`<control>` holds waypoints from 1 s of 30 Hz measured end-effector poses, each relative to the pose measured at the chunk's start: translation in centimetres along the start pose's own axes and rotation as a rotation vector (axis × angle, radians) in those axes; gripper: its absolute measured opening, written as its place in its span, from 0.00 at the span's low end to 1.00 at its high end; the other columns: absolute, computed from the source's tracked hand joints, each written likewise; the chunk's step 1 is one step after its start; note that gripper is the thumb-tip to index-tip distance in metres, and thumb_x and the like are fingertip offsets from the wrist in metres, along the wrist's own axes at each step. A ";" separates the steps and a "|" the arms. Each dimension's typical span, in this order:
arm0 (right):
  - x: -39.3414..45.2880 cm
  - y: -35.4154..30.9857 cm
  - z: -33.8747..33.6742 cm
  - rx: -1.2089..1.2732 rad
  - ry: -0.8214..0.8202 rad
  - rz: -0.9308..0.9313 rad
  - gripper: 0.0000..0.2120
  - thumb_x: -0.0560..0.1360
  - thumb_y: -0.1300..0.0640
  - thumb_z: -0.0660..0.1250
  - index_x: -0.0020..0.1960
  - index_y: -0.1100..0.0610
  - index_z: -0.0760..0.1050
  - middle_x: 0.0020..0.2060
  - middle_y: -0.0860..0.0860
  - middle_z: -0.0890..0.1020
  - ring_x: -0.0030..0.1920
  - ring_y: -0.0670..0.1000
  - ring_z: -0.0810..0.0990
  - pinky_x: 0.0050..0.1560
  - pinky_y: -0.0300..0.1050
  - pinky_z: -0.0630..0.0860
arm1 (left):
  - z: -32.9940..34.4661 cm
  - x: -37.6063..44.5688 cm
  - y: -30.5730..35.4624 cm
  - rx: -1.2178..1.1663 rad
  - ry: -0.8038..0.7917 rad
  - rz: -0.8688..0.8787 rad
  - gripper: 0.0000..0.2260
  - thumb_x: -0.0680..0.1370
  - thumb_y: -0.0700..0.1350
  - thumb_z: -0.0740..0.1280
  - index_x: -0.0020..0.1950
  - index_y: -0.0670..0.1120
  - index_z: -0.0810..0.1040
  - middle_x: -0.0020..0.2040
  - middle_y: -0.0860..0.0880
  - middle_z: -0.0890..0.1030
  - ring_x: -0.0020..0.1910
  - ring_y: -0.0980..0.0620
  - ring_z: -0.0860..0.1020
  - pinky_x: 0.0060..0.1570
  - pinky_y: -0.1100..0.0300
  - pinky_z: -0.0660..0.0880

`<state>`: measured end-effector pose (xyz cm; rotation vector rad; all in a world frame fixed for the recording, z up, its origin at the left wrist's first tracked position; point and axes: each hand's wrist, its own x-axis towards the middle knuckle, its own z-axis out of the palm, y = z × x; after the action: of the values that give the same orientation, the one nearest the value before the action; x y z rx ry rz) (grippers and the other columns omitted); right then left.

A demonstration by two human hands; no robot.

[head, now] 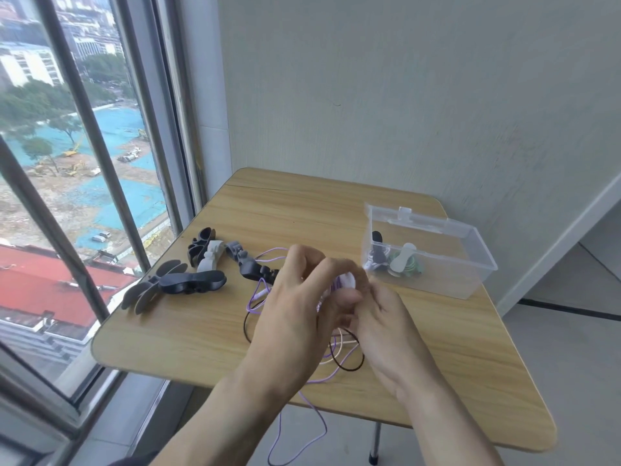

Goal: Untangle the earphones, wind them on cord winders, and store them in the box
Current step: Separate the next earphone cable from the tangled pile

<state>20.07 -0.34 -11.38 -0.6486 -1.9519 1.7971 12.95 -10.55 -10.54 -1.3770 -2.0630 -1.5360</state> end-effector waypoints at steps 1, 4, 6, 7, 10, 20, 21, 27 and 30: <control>0.1 0.0 -0.1 -0.064 0.061 -0.022 0.14 0.85 0.50 0.58 0.51 0.57 0.78 0.38 0.49 0.84 0.38 0.52 0.81 0.40 0.52 0.78 | 0.2 0.1 0.0 0.046 0.032 0.036 0.06 0.79 0.50 0.64 0.56 0.56 0.76 0.47 0.55 0.68 0.46 0.58 0.72 0.46 0.69 0.69; 0.1 0.0 -0.4 -0.253 0.264 -0.125 0.08 0.81 0.50 0.64 0.45 0.51 0.78 0.33 0.42 0.83 0.34 0.44 0.80 0.37 0.43 0.77 | 0.9 -0.1 0.6 0.091 0.101 0.065 0.08 0.78 0.48 0.67 0.56 0.52 0.76 0.47 0.56 0.71 0.42 0.60 0.73 0.42 0.68 0.71; -0.1 -0.1 -0.5 -0.283 0.361 -0.212 0.08 0.80 0.50 0.66 0.44 0.51 0.77 0.34 0.42 0.84 0.35 0.40 0.81 0.36 0.36 0.73 | 1.4 -0.4 1.0 0.089 0.113 -0.028 0.11 0.77 0.49 0.67 0.58 0.51 0.74 0.49 0.58 0.70 0.45 0.65 0.73 0.41 0.73 0.69; -0.1 -0.1 -0.5 -0.309 0.405 -0.269 0.07 0.80 0.50 0.67 0.44 0.51 0.77 0.35 0.43 0.84 0.37 0.41 0.82 0.37 0.36 0.73 | 1.5 -0.5 1.0 0.095 0.113 -0.078 0.13 0.75 0.50 0.67 0.58 0.51 0.72 0.50 0.59 0.69 0.46 0.69 0.72 0.41 0.74 0.69; -0.1 -0.1 -0.3 -0.423 0.494 -0.484 0.04 0.78 0.55 0.71 0.46 0.48 0.78 0.43 0.43 0.81 0.43 0.41 0.81 0.43 0.34 0.75 | 1.8 -0.5 0.9 0.023 0.106 -0.238 0.14 0.74 0.44 0.67 0.56 0.57 0.68 0.53 0.61 0.68 0.54 0.69 0.70 0.46 0.75 0.68; -0.5 0.6 1.7 -0.581 0.493 -0.693 0.07 0.77 0.53 0.69 0.48 0.57 0.82 0.44 0.47 0.82 0.45 0.44 0.80 0.45 0.35 0.74 | 1.8 -0.6 -0.4 -0.123 0.042 -0.451 0.12 0.81 0.36 0.59 0.56 0.52 0.75 0.54 0.51 0.74 0.54 0.71 0.67 0.45 0.78 0.66; -0.6 0.6 2.0 -0.596 0.478 -0.698 0.09 0.78 0.51 0.67 0.49 0.57 0.81 0.44 0.48 0.82 0.44 0.44 0.79 0.44 0.34 0.73 | 1.8 -0.6 -0.8 -0.119 0.045 -0.476 0.14 0.80 0.34 0.59 0.56 0.51 0.76 0.56 0.48 0.75 0.52 0.75 0.67 0.45 0.79 0.66; -0.7 0.9 2.4 -0.664 0.412 -0.611 0.16 0.79 0.44 0.58 0.48 0.55 0.77 0.41 0.48 0.83 0.38 0.50 0.79 0.38 0.42 0.72 | 1.6 -0.6 -1.7 -0.089 0.039 -0.524 0.14 0.78 0.32 0.58 0.56 0.46 0.78 0.57 0.44 0.73 0.46 0.81 0.66 0.44 0.80 0.66; -0.7 1.1 2.6 -0.683 0.365 -0.556 0.20 0.79 0.42 0.55 0.49 0.55 0.77 0.41 0.50 0.84 0.39 0.55 0.81 0.39 0.48 0.76 | 1.5 -0.6 -1.6 -0.069 -0.003 -0.525 0.13 0.79 0.33 0.58 0.52 0.49 0.77 0.57 0.45 0.72 0.44 0.84 0.64 0.44 0.81 0.65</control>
<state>19.23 -2.80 -12.68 -0.5050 -2.1750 0.6254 12.52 -9.64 -12.60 -0.8897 -2.5297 -1.8024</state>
